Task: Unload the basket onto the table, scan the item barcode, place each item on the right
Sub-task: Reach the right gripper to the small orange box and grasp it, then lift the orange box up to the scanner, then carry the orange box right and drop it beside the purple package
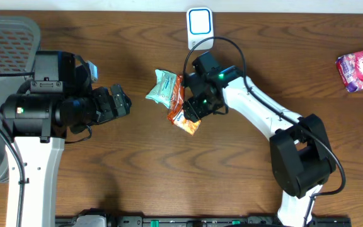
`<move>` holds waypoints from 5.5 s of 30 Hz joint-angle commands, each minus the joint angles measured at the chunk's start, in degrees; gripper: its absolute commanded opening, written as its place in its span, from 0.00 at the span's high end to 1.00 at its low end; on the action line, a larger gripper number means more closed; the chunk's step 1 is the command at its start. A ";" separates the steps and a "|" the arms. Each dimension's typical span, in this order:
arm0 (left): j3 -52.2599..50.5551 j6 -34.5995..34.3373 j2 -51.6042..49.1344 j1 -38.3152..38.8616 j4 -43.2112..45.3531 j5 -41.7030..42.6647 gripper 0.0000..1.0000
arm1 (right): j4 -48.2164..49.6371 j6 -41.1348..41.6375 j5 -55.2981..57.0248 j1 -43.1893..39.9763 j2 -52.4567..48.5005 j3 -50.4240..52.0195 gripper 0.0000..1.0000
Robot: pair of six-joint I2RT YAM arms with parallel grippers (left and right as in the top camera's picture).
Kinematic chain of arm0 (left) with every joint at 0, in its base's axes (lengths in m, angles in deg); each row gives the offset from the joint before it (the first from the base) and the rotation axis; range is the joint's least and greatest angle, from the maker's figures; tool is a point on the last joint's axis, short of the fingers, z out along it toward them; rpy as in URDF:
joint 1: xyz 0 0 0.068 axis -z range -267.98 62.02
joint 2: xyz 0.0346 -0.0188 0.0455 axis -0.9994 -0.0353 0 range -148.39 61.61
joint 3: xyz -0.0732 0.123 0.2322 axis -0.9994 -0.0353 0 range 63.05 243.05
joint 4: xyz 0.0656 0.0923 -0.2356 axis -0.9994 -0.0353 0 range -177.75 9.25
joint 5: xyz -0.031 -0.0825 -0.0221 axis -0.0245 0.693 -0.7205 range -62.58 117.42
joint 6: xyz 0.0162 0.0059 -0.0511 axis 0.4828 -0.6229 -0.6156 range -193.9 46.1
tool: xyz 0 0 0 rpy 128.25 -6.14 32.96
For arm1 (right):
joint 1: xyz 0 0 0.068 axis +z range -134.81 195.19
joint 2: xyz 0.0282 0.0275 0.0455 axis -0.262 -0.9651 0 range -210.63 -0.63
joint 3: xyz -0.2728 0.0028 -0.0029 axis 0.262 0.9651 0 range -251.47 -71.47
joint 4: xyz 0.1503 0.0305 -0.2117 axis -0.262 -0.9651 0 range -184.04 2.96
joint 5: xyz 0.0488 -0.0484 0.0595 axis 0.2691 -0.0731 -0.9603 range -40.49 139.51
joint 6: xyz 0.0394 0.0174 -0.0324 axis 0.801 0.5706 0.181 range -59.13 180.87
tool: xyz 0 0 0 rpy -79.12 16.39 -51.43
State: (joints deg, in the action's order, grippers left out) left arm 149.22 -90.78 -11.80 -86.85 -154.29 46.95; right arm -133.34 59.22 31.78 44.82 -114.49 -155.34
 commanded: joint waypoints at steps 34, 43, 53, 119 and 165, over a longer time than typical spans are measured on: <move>0.61 0.15 0.07 -0.31 -0.24 -0.15 0.02 | 12.74 8.55 -18.99 -5.16 0.31 8.74 0.48; 0.61 0.13 0.07 -0.31 -0.24 -0.15 0.02 | 14.34 8.94 -17.27 -4.31 0.28 12.70 0.50; 0.61 0.13 0.07 -0.31 -0.24 -0.15 0.02 | 21.42 13.07 -17.27 -1.53 0.26 17.35 0.50; 0.61 0.13 0.07 -0.31 -0.24 -0.15 0.02 | 27.10 8.31 50.88 0.02 -19.32 -36.96 0.99; 0.61 0.13 0.07 -0.31 -0.24 -0.15 0.02 | -18.21 19.87 39.65 -42.66 -20.35 -43.39 0.01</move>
State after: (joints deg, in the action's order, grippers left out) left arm 149.22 -90.78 -11.80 -86.85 -154.29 46.95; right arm -150.89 78.17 82.27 2.92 -137.15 -198.93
